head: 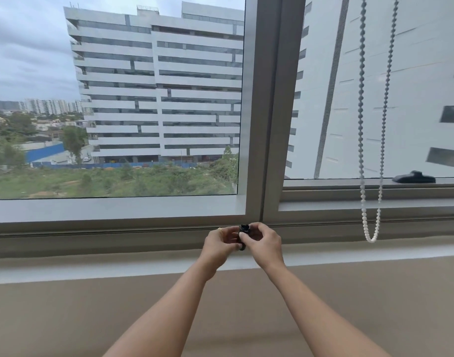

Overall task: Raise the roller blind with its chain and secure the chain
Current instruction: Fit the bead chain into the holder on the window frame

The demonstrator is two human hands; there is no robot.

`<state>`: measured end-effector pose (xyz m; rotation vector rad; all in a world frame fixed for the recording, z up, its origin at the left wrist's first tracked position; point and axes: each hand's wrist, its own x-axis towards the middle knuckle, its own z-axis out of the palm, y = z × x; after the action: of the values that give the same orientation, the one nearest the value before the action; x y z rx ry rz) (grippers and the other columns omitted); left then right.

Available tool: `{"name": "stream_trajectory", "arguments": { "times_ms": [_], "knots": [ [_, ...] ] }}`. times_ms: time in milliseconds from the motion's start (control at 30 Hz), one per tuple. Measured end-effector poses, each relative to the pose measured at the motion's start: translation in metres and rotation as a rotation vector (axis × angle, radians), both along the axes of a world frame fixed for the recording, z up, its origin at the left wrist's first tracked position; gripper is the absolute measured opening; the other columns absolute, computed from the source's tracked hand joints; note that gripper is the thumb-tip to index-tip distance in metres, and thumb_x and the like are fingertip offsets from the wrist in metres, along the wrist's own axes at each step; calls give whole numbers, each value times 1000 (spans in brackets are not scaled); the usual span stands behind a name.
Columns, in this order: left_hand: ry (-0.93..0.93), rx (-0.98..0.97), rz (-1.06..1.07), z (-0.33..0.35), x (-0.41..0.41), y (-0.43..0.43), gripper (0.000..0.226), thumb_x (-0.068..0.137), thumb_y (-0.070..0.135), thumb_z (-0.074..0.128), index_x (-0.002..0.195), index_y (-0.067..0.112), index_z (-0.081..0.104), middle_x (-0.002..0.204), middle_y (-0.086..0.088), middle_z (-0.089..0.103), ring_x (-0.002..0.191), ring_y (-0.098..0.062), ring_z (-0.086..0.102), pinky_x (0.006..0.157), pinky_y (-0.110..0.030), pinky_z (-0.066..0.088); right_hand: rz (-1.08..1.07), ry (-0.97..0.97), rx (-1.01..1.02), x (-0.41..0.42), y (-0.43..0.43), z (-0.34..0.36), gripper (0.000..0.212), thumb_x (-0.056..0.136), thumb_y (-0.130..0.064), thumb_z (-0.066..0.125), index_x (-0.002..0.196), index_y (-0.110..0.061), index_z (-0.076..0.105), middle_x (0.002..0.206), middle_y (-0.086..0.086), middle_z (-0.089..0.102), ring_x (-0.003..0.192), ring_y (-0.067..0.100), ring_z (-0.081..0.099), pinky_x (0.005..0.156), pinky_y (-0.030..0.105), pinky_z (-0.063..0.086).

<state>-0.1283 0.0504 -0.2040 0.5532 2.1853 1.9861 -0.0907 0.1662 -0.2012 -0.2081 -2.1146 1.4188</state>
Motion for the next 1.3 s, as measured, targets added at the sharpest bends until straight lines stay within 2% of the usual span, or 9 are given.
{"name": "stream_trajectory", "arguments": {
  "times_ms": [100, 400, 533, 633, 767, 967, 1067, 1200, 1300],
  "knots": [
    [27, 20, -23, 5, 8, 16, 34, 75, -8, 62, 105, 8, 67, 97, -16, 72, 83, -20, 65, 87, -31, 52, -28, 42, 8, 10, 9, 4, 10, 74, -14, 71, 81, -15, 64, 70, -6, 63, 66, -4, 57, 56, -3, 37],
    [101, 36, -85, 13, 32, 59, 18, 79, -1, 64, 94, 7, 70, 82, -13, 70, 68, -17, 64, 75, -27, 55, -26, 79, -98, 46, 48, 9, 12, 77, -20, 72, 88, -16, 68, 83, 1, 71, 80, 12, 66, 66, 9, 50],
    [62, 67, -13, 14, 36, 63, 22, 76, 2, 69, 98, 6, 68, 80, -3, 70, 67, -14, 65, 80, -27, 52, -85, 129, -260, 55, 55, 16, 11, 88, -20, 58, 83, -14, 67, 79, 4, 68, 83, 22, 64, 79, 33, 54],
    [62, 86, 51, 18, 36, 61, 26, 75, 0, 70, 101, 3, 66, 88, -7, 69, 78, -17, 63, 84, -28, 51, -122, 239, -353, 60, 55, 30, 23, 93, -16, 49, 75, -16, 63, 69, 0, 62, 68, 16, 59, 57, 20, 52],
    [50, 138, 57, 24, 38, 56, 26, 76, -5, 67, 101, 0, 65, 88, -11, 67, 80, -23, 62, 77, -30, 54, -104, 250, -301, 60, 44, 51, 17, 85, -28, 62, 72, -17, 59, 67, -1, 61, 51, 3, 57, 44, 16, 47],
    [65, 140, 35, 28, 45, 52, 30, 77, -5, 66, 106, -1, 64, 94, -15, 69, 82, -23, 63, 84, -33, 52, -108, 51, -372, 48, 32, 70, 21, 77, -24, 73, 83, -7, 61, 73, 2, 63, 60, 14, 62, 47, 20, 49],
    [68, 139, 30, 30, 46, 51, 30, 76, -5, 67, 106, 1, 64, 92, -13, 68, 80, -23, 63, 80, -28, 52, -94, 83, -417, 46, 35, 74, 8, 79, -7, 68, 81, -7, 61, 67, 2, 62, 53, 10, 58, 42, 12, 46],
    [64, 133, 27, 32, 48, 49, 28, 76, -5, 67, 104, 1, 64, 91, -12, 67, 80, -23, 63, 66, -11, 52, -101, 122, -344, 48, 40, 74, 12, 80, -5, 66, 74, -14, 60, 69, 3, 62, 54, 9, 57, 45, 14, 45],
    [56, 137, 27, 33, 48, 48, 29, 76, -5, 67, 105, 0, 64, 91, -13, 67, 81, -24, 62, 75, -21, 53, -23, 206, -201, 51, 41, 73, 22, 84, -3, 57, 74, -22, 62, 75, -2, 65, 63, 8, 59, 53, 15, 48]
  ]
}}
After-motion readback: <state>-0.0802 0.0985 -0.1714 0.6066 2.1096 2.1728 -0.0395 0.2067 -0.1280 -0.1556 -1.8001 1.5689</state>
